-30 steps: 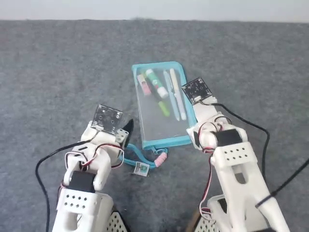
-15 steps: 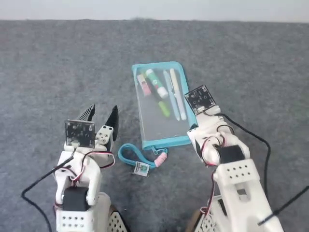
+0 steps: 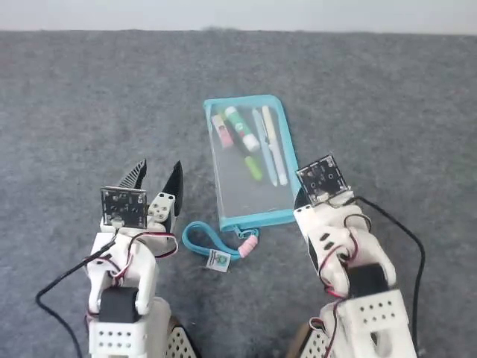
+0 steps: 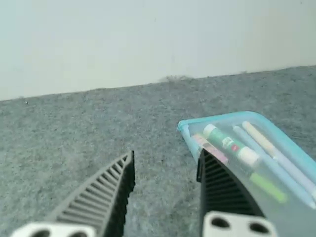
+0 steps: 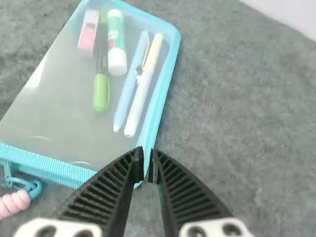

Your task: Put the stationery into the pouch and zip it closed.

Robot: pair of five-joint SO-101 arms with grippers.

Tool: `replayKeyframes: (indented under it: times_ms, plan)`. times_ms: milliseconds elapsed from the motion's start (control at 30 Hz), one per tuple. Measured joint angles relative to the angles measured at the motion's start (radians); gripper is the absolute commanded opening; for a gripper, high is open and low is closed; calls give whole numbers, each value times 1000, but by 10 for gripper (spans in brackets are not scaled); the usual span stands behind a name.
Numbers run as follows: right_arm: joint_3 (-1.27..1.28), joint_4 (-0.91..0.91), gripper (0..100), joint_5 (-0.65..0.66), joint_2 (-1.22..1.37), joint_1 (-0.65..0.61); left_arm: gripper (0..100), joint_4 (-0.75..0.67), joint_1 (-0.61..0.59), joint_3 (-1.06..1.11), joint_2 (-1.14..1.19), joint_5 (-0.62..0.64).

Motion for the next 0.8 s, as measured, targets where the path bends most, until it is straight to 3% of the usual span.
replayKeyframes:
  times_ms: [400, 567, 800]
  plan:
    - [219, -91, 37, 0, -413, -2, 192, -114, 0, 51, 0, 0]
    - [273, -201, 37, 0, -430, 2, 192, -114, 0, 51, 0, 0]
    - [273, -215, 37, 0, -430, -2, 192, -114, 0, 52, 0, 0]
